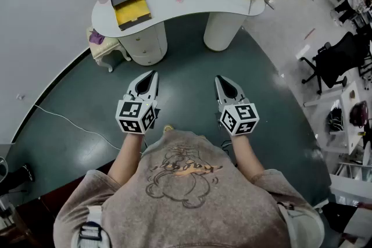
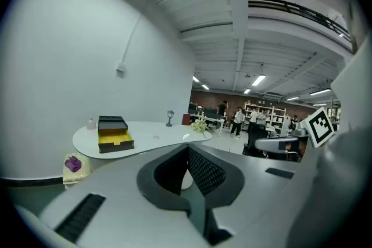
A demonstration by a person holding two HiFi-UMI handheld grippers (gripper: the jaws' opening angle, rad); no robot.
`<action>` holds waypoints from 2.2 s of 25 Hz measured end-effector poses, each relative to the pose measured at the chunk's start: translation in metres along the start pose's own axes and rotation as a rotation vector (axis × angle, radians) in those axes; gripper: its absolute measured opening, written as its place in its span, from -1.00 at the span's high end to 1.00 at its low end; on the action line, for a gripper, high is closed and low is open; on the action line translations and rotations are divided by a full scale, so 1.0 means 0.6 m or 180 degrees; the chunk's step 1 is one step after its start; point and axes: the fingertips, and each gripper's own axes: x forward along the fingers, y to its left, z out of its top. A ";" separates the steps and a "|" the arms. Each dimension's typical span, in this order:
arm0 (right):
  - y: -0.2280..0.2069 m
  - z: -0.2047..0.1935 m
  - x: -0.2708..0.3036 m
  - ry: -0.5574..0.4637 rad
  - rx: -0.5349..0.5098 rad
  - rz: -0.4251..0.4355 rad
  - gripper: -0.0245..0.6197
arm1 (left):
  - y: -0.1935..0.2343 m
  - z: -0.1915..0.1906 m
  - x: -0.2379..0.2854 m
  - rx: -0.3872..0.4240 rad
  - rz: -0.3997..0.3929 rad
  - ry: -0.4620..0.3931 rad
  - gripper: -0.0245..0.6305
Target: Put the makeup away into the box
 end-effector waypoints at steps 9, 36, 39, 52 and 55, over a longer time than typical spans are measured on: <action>0.009 -0.006 0.021 -0.0014 0.0121 -0.0011 0.91 | 0.022 -0.005 -0.006 0.0042 0.0033 -0.0007 0.86; 0.056 -0.015 0.162 0.0046 0.0074 -0.0193 0.91 | 0.156 0.011 0.081 -0.0006 -0.0260 -0.0093 0.86; 0.037 -0.014 0.195 0.0059 0.0089 -0.0197 0.91 | 0.171 0.012 0.116 -0.0013 -0.0259 -0.0069 0.86; -0.078 0.041 0.340 0.0143 0.0036 -0.0115 0.91 | 0.219 0.070 0.282 -0.0001 -0.0162 -0.0062 0.86; -0.109 0.060 0.377 0.0159 0.0047 -0.0070 0.91 | 0.229 0.089 0.324 0.0000 -0.0106 -0.0059 0.86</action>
